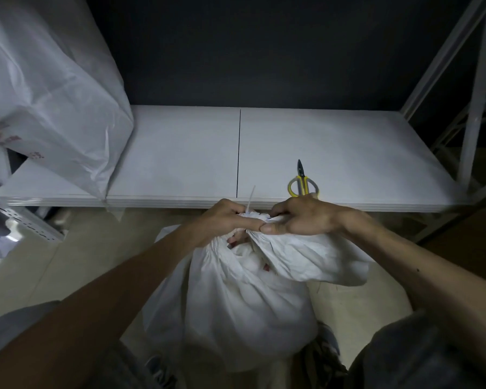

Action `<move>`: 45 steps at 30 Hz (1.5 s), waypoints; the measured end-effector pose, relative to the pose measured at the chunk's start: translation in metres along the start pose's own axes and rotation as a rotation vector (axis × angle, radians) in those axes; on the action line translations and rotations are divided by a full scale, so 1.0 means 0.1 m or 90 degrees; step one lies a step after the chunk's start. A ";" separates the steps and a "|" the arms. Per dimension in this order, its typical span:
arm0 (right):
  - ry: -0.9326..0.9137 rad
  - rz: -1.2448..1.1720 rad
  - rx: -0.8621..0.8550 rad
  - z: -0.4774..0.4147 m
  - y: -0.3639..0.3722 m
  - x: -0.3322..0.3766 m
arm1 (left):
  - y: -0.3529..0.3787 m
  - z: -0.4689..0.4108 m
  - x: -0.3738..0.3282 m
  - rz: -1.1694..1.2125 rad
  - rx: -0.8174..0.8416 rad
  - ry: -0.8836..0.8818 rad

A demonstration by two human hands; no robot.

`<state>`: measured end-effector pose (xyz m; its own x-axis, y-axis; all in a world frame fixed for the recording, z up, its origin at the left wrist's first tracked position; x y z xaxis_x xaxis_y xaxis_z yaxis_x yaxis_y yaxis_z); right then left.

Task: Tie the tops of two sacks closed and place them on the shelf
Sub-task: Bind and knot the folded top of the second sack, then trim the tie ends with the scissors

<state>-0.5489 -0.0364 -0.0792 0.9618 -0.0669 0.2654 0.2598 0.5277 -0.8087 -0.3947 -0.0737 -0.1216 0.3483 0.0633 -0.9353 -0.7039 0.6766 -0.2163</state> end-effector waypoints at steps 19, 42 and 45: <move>-0.014 -0.348 -0.141 -0.15 0.10 -0.14 | -0.07 0.08 -0.08 -0.271 -0.243 -0.028; 0.023 -0.475 0.133 -0.33 0.14 -0.05 | -0.08 -0.13 0.05 0.133 -0.344 -0.133; -0.029 -0.578 0.211 -0.34 -0.06 -0.25 | -0.12 -0.16 0.11 0.120 -0.343 -0.132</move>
<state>-0.5721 -0.0668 -0.0986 0.4003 -0.5378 0.7419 0.8582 0.5039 -0.0978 -0.3921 -0.0930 -0.1338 0.2618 0.3250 -0.9087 -0.9609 0.1757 -0.2140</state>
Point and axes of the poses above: each hand's wrist, its own z-axis away from the middle knuckle, its own y-axis out of the palm, x = y × z, the point moved 6 cm from there along -z, towards the middle knuckle, and after that the axes turned 5 degrees about y, right-handed, at the moved point
